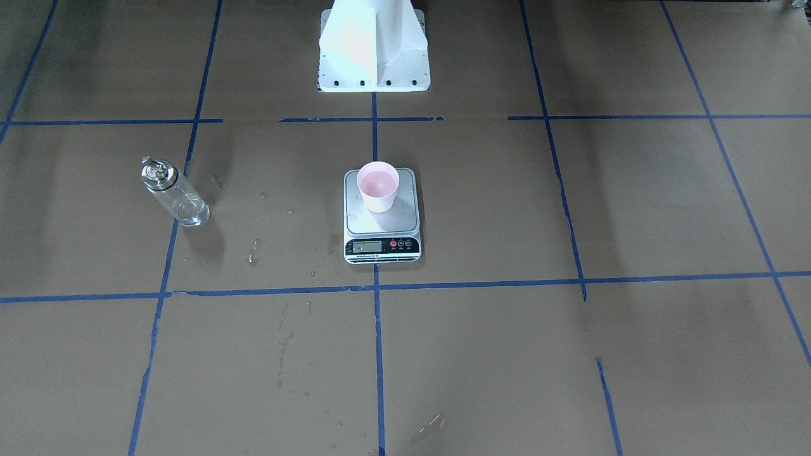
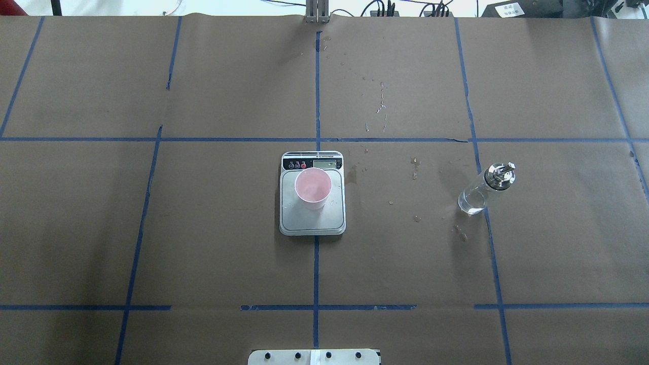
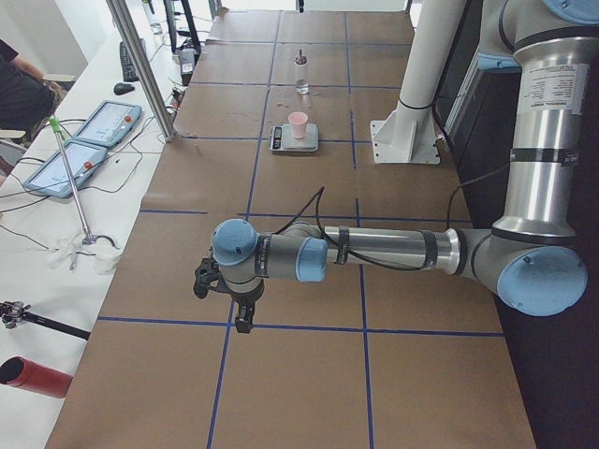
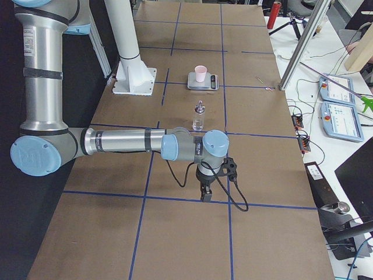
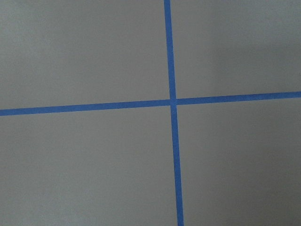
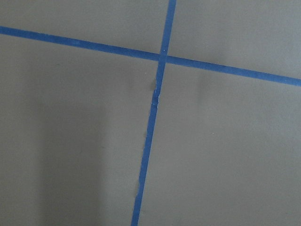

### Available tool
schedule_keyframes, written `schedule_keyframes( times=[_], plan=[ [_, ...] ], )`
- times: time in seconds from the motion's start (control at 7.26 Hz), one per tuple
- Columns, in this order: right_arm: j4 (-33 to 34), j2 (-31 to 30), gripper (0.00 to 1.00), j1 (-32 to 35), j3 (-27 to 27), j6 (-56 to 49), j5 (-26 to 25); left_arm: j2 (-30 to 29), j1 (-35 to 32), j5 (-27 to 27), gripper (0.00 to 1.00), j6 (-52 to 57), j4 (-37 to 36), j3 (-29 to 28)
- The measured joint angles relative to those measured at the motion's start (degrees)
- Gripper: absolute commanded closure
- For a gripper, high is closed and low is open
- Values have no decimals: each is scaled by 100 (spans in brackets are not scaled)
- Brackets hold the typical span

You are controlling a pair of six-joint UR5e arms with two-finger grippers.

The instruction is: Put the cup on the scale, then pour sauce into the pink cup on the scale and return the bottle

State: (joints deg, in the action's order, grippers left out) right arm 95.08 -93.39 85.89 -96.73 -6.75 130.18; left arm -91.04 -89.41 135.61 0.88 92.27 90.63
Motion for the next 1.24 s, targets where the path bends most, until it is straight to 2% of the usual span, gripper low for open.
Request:
schedule_keyframes(
  times=[1.24],
  plan=[
    [2, -12, 0, -2, 85, 7, 65, -28, 12, -4, 0, -50, -1, 31]
  ],
)
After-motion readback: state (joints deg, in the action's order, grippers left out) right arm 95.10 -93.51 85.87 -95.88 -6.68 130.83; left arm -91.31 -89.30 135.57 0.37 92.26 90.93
